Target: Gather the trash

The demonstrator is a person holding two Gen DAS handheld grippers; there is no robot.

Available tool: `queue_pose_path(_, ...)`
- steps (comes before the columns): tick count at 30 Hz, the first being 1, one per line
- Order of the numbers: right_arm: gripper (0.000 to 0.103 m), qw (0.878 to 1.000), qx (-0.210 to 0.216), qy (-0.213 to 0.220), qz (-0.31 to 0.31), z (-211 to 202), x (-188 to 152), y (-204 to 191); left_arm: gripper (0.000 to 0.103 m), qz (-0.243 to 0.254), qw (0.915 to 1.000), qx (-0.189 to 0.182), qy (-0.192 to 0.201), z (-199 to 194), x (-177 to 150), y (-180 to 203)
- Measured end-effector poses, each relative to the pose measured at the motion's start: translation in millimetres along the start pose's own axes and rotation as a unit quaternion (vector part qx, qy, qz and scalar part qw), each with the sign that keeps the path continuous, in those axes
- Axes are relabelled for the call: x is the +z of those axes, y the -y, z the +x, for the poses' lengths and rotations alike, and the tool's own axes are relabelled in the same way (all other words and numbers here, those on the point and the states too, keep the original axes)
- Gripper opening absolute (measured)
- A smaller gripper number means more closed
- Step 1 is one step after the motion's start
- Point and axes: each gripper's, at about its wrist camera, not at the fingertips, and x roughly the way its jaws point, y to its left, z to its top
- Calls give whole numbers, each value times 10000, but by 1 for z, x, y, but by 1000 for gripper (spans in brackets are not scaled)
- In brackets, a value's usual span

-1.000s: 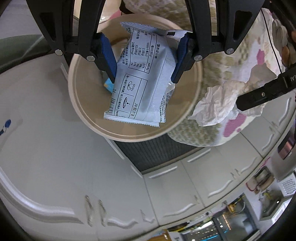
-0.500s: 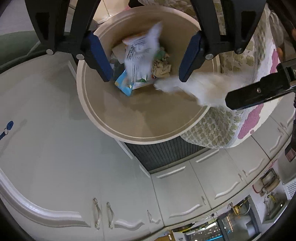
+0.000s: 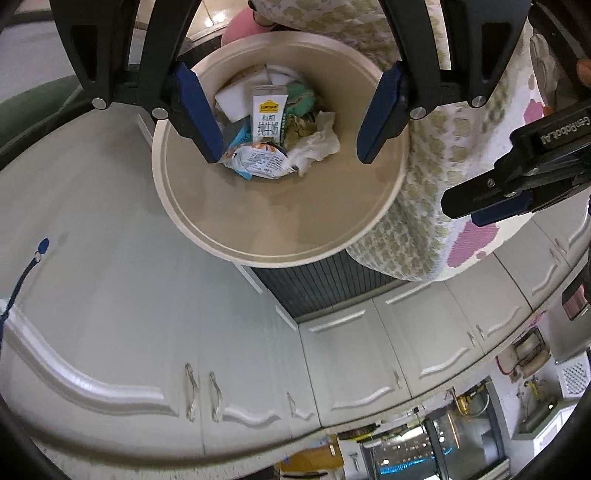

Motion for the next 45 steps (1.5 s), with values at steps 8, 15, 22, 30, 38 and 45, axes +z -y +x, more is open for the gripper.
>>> queue_pose_path(8, 73, 9993, -66, 355, -15, -26, -10, -19, 62, 125, 9985, 438, 293, -29, -13, 2)
queue_pose_path(15, 73, 9974, -120, 703, 24, -51, -15, -33, 62, 69, 9971, 462, 592, -60, -23, 0)
queue_pose_path(22, 73, 9958, -139, 899, 58, -71, -17, -50, 62, -48, 9944, 490, 935, -91, -30, -6)
queue_pose_path(30, 73, 9943, -111, 1061, -2, -89, -18, -69, 62, -135, 9923, 482, 1129, -113, -35, -9)
queue_pose_path(38, 73, 9923, -175, 1224, 54, -99, -17, -75, 62, -199, 9903, 461, 1295, -127, -38, -14)
queue_pose_path(45, 73, 9891, -261, 1446, 14, -106, -19, -81, 62, -188, 9890, 439, 1397, -134, -42, -15)
